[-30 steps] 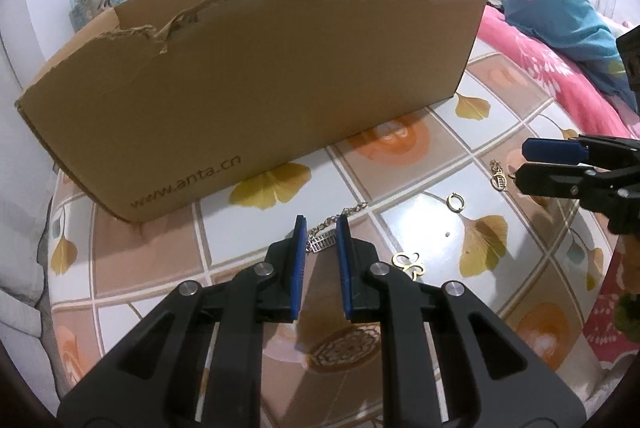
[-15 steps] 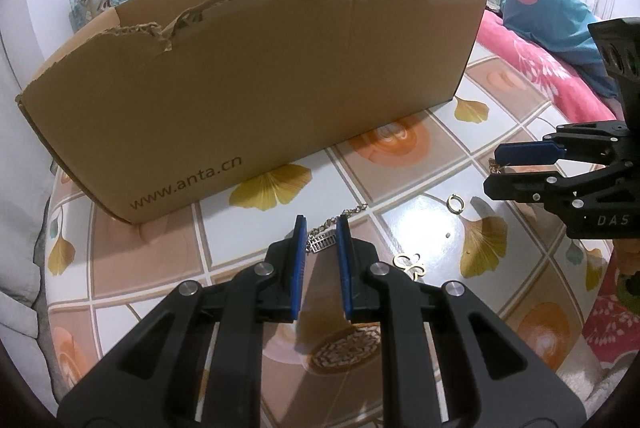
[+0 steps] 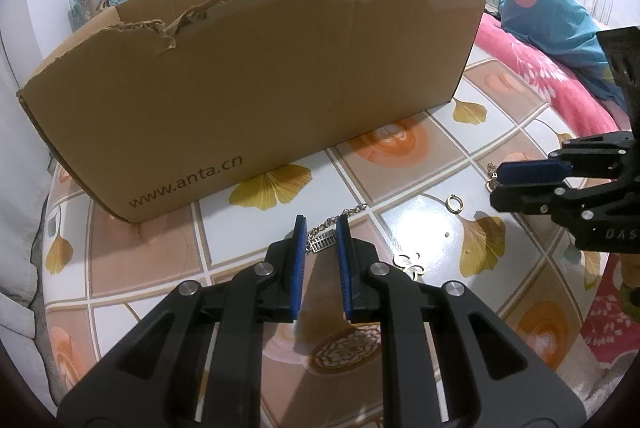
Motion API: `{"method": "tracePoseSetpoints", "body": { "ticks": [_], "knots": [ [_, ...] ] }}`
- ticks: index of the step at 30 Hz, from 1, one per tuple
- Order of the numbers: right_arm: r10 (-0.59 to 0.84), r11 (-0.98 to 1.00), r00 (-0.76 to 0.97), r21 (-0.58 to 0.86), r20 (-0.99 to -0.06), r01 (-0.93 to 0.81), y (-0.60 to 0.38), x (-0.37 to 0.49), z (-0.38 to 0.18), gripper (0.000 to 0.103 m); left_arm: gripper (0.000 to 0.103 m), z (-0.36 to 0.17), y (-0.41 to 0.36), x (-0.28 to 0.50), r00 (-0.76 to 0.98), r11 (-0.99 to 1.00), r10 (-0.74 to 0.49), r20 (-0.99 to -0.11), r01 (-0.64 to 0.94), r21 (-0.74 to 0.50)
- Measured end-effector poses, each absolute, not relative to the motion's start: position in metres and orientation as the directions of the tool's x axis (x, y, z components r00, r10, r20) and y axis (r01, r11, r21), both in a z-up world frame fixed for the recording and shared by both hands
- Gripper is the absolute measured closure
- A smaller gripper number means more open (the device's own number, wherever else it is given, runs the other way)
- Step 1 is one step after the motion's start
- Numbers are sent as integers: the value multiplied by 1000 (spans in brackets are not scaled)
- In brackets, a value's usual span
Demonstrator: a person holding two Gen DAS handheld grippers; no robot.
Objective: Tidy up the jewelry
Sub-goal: 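Close the right gripper on the gold charm while the left gripper holds it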
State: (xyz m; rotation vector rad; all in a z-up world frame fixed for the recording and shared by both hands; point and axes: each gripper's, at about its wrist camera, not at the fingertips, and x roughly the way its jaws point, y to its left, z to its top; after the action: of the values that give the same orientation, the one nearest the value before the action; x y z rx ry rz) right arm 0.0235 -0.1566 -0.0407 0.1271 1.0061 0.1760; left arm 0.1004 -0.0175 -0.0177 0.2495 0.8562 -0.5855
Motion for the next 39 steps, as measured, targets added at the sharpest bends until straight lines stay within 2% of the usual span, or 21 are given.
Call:
{"method": "tracePoseSetpoints", "body": {
  "ticks": [11, 21, 27, 33, 35, 37, 39],
  "knots": [
    [228, 974, 535, 196, -814, -116, -148, 21, -36, 79, 89, -17, -17, 100, 514, 816, -381, -769, 577, -19],
    [113, 994, 549, 97, -828, -58, -169, 27, -34, 79, 89, -17, -18, 99, 514, 816, -381, -769, 578, -18],
    [127, 992, 537, 120, -834, -50, -171, 33, -39, 79, 89, -17, -18, 99, 514, 815, -380, -769, 579, -16],
    [93, 996, 538, 70, -838, -63, -157, 32, -42, 79, 89, -17, -18, 98, 515, 814, -379, -769, 580, -12],
    [83, 996, 542, 55, -836, -68, -156, 31, -42, 82, 89, -17, -19, 98, 515, 814, -379, -769, 581, -12],
    [67, 997, 547, 40, -835, -61, -158, 32, -41, 89, 89, -17, -19, 98, 516, 814, -378, -769, 581, -11],
    [40, 999, 550, 23, -834, -38, -164, 34, -41, 90, 89, -17, -19, 98, 515, 814, -379, -769, 581, -12]
  ]
}}
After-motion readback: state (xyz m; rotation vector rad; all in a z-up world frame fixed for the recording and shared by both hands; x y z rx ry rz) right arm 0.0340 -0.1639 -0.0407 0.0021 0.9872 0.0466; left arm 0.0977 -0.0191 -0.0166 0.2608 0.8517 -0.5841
